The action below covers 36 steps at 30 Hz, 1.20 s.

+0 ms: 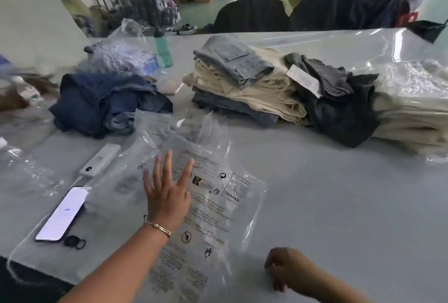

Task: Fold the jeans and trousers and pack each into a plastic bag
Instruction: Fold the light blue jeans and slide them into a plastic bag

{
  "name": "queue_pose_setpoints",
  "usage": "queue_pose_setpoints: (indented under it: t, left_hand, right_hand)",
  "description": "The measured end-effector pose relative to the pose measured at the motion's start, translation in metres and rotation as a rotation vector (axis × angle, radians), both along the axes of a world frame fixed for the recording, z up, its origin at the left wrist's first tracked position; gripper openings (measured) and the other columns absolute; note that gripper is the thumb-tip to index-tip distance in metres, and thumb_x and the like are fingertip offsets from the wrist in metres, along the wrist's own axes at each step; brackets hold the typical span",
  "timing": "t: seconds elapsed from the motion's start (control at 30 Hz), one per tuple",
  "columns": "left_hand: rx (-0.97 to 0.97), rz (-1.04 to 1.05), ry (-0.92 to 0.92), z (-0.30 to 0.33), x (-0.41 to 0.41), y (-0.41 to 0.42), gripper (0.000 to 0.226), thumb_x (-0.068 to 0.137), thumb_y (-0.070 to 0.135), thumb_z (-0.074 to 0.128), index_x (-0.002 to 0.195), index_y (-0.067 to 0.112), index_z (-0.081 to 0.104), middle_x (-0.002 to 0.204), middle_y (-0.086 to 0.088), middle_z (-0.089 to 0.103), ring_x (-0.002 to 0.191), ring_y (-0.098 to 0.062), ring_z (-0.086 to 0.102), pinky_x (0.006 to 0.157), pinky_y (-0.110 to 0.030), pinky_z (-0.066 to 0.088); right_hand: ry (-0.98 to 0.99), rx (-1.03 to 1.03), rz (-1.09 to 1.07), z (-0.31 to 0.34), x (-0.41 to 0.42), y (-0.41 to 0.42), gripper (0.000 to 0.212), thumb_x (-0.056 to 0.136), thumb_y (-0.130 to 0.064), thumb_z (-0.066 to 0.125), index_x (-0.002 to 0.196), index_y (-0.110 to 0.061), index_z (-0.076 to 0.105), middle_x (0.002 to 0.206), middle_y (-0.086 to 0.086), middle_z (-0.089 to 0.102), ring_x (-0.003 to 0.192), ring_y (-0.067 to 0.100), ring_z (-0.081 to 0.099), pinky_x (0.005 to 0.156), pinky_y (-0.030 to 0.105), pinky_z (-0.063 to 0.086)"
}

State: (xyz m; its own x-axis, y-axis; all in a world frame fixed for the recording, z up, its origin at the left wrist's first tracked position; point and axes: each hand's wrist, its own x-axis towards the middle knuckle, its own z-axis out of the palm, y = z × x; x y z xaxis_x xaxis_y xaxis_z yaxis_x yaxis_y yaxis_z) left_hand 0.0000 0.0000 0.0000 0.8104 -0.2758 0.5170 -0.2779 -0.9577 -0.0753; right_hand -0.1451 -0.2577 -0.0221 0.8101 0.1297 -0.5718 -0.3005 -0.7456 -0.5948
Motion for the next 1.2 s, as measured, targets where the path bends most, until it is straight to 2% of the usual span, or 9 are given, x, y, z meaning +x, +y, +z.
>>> queue_pose_setpoints:
  t: [0.17, 0.33, 0.53, 0.67, 0.87, 0.97, 1.03, 1.1, 1.2]
  left_hand:
    - [-0.403, 0.402, 0.421, 0.02, 0.062, 0.033, 0.103, 0.074, 0.034, 0.078, 0.15, 0.027, 0.01, 0.134, -0.027, 0.043, 0.11, -0.043, 0.053, 0.085, -0.047, 0.048]
    - [-0.698, 0.329, 0.5, 0.046, 0.13, 0.049, 0.02, 0.087, 0.023, 0.061, 0.08, 0.005, 0.065, 0.083, -0.018, 0.069, 0.082, -0.034, 0.064, 0.071, -0.037, 0.049]
    - [-0.606, 0.38, 0.355, 0.094, 0.251, 0.091, 0.023, 0.092, 0.025, 0.05, 0.094, 0.005, 0.061, 0.103, -0.025, 0.064, 0.091, -0.04, 0.058, 0.077, -0.041, 0.049]
    - [-0.253, 0.449, 0.171, 0.071, 0.278, 0.092, 0.067, 0.091, 0.041, 0.049, 0.146, 0.01, 0.028, 0.148, -0.022, 0.032, 0.134, -0.04, 0.031, 0.107, -0.054, 0.026]
    - [0.026, -0.154, 0.276, -0.034, 0.25, 0.065, 0.045, 0.096, 0.043, 0.019, 0.135, 0.032, 0.037, 0.158, 0.007, 0.02, 0.142, -0.021, 0.02, 0.115, -0.041, -0.001]
    - [0.026, -0.188, 0.281, -0.043, 0.263, 0.06, 0.051, 0.083, 0.051, 0.033, 0.127, 0.035, 0.056, 0.124, 0.001, 0.063, 0.128, -0.023, 0.046, 0.112, -0.041, 0.019]
    - [0.095, -0.152, 0.293, -0.03, 0.274, 0.052, 0.035, 0.07, 0.043, 0.054, 0.089, 0.023, 0.077, 0.089, -0.002, 0.072, 0.087, -0.028, 0.069, 0.081, -0.045, 0.05]
    - [0.077, -0.137, 0.297, -0.01, 0.29, 0.042, 0.019, 0.057, 0.025, 0.076, 0.074, 0.017, 0.076, 0.082, -0.002, 0.069, 0.073, -0.026, 0.068, 0.063, -0.039, 0.055]
    - [-0.124, -0.101, 0.407, 0.021, 0.318, 0.022, 0.013, 0.084, 0.022, 0.057, 0.093, 0.024, 0.066, 0.103, 0.005, 0.056, 0.09, -0.017, 0.058, 0.074, -0.031, 0.048]
  right_hand:
    - [-0.129, 0.166, -0.279, -0.011, 0.036, 0.021, 0.044, 0.087, -0.03, 0.064, 0.125, -0.023, 0.043, 0.093, -0.002, 0.063, 0.072, 0.012, 0.065, 0.072, 0.029, 0.051]
    - [-0.369, 0.193, -0.32, 0.007, 0.085, 0.057, 0.098, 0.085, -0.036, 0.069, 0.145, -0.047, -0.008, 0.119, -0.006, 0.037, 0.097, 0.01, 0.059, 0.082, 0.015, 0.043]
    - [-0.723, 0.187, -0.384, 0.053, 0.205, 0.114, 0.069, 0.083, 0.01, 0.047, 0.129, -0.042, 0.052, 0.137, -0.004, 0.036, 0.09, 0.002, 0.053, 0.076, 0.002, 0.039]
    - [-0.618, -0.118, -0.327, 0.049, 0.27, 0.138, 0.051, 0.08, 0.003, 0.043, 0.127, -0.016, 0.048, 0.146, -0.003, 0.022, 0.106, 0.02, 0.055, 0.076, 0.028, 0.048]
    - [-0.872, -0.206, -0.613, 0.049, 0.333, 0.097, 0.007, 0.08, -0.027, 0.065, 0.082, -0.021, 0.061, 0.099, -0.006, 0.042, 0.075, 0.019, 0.056, 0.057, 0.027, 0.044]
    - [-1.013, -0.381, -0.745, 0.083, 0.392, 0.041, 0.052, 0.078, -0.026, 0.07, 0.124, -0.011, 0.052, 0.133, 0.012, 0.041, 0.12, 0.033, 0.044, 0.095, 0.039, 0.042]
    - [-0.913, -0.626, -0.608, 0.105, 0.432, 0.015, 0.096, 0.079, -0.048, 0.068, 0.149, -0.015, 0.012, 0.156, 0.013, 0.008, 0.143, 0.033, 0.012, 0.116, 0.041, 0.016]
    - [-0.849, -0.78, -0.474, 0.12, 0.468, -0.001, 0.119, 0.074, -0.06, 0.067, 0.149, -0.023, -0.017, 0.158, 0.012, -0.016, 0.146, 0.036, -0.008, 0.117, 0.05, 0.003]
    - [-0.716, -0.939, -0.351, 0.125, 0.506, -0.008, 0.123, 0.069, -0.06, 0.07, 0.148, -0.025, -0.018, 0.156, 0.02, -0.018, 0.143, 0.046, -0.009, 0.11, 0.067, 0.01]
